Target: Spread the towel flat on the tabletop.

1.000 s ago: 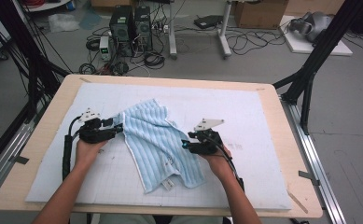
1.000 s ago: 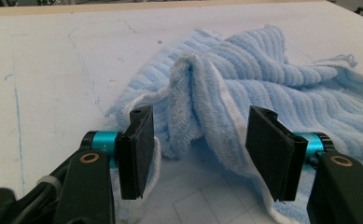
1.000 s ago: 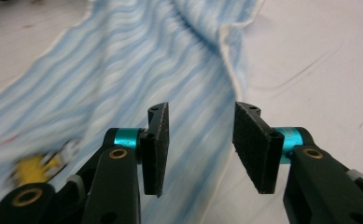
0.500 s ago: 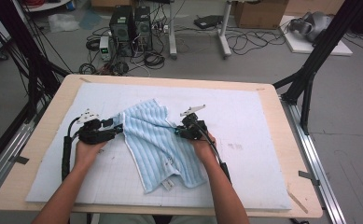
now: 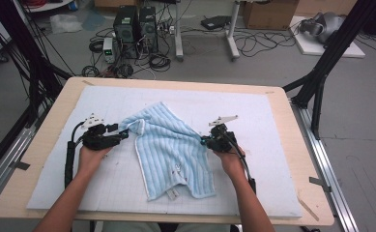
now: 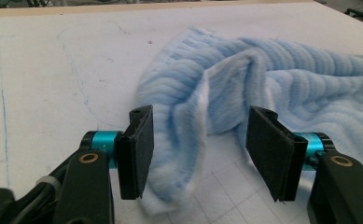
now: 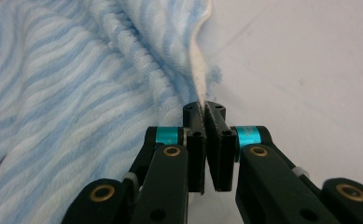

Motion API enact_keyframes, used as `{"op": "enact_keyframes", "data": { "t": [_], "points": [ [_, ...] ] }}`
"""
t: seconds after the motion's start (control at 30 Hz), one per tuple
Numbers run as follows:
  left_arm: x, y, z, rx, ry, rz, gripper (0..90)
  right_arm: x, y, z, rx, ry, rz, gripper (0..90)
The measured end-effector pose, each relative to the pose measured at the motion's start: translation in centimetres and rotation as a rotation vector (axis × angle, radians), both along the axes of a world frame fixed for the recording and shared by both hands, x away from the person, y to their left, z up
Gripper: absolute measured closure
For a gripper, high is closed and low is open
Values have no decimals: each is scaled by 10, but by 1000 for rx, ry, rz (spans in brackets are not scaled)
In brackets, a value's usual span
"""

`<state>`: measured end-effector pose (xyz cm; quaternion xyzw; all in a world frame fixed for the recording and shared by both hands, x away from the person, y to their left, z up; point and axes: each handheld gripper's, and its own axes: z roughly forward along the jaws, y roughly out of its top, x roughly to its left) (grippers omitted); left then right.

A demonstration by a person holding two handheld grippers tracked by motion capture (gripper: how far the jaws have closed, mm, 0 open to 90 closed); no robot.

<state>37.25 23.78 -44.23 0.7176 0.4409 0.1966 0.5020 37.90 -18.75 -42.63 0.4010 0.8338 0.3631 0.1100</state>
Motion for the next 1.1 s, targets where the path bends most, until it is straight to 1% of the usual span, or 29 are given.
{"op": "enact_keyframes", "data": {
  "t": [0.07, 0.1, 0.2, 0.27, 0.3, 0.33, 0.37, 0.43, 0.5, 0.57, 0.6, 0.63, 0.7, 0.73, 0.77, 0.8, 0.83, 0.9, 0.93, 1.03, 1.1],
  "points": [
    [0, -1, 0, 1, 2, -3, 421, -9, -10, 2, 8, -9, 2, 868],
    [0, -2, 0, 2, 0, -5, 421, -13, -14, 2, 13, -6, -3, 869],
    [0, -4, 0, 7, 0, -11, 422, -26, -25, 3, 3, -3, -7, 868],
    [0, -5, -1, 7, -2, -12, 422, -34, -31, 1, 14, 7, -7, 868],
    [0, -5, -1, 8, 1, -14, 422, -38, -34, 0, 13, 11, -6, 868],
    [0, -5, -1, 9, 1, -15, 422, -42, -37, -1, 11, 29, -9, 868],
    [0, -5, -1, 9, 1, -15, 422, -46, -40, -2, 9, 26, -4, 868],
    [0, -5, 0, 8, 1, -14, 422, -54, -46, -4, 4, 38, -9, 868],
    [0, -4, 0, 6, 0, -13, 422, -61, -52, -6, -2, 48, -16, 867],
    [0, -4, 0, 1, 2, -12, 422, -64, -59, -7, 7, 60, -29, 853],
    [0, -4, -1, 0, 1, -10, 422, -64, -61, -7, 16, 55, -36, 814],
    [0, -5, -1, 0, 1, -10, 422, -63, -63, -7, 29, 45, -46, 741],
    [0, -5, -1, 5, -1, -14, 422, -60, -66, -3, 81, 0, -62, 595],
    [0, -6, -1, 4, -2, -13, 423, -57, -67, 0, 108, -8, -72, 564],
    [0, -6, -1, 5, -2, -12, 423, -54, -67, 2, 131, -31, -74, 505],
    [0, -6, -1, 5, -2, -12, 423, -50, -66, 4, 144, -56, -85, 452],
    [1, -6, -1, 7, -2, -14, 423, -46, -64, 6, 151, -74, -91, 423],
    [1, -7, -2, 6, -1, -14, 423, -36, -60, 9, 165, -103, -83, 375],
    [0, -7, -2, 8, -3, -17, 423, -31, -57, 10, 166, -114, -75, 375],
    [0, -8, -1, 7, -2, -17, 423, -15, -44, 10, 139, -149, -39, 386],
    [0, -8, -1, 8, -3, -18, 423, -3, -34, 10, 125, -180, -8, 372]
  ]
}}
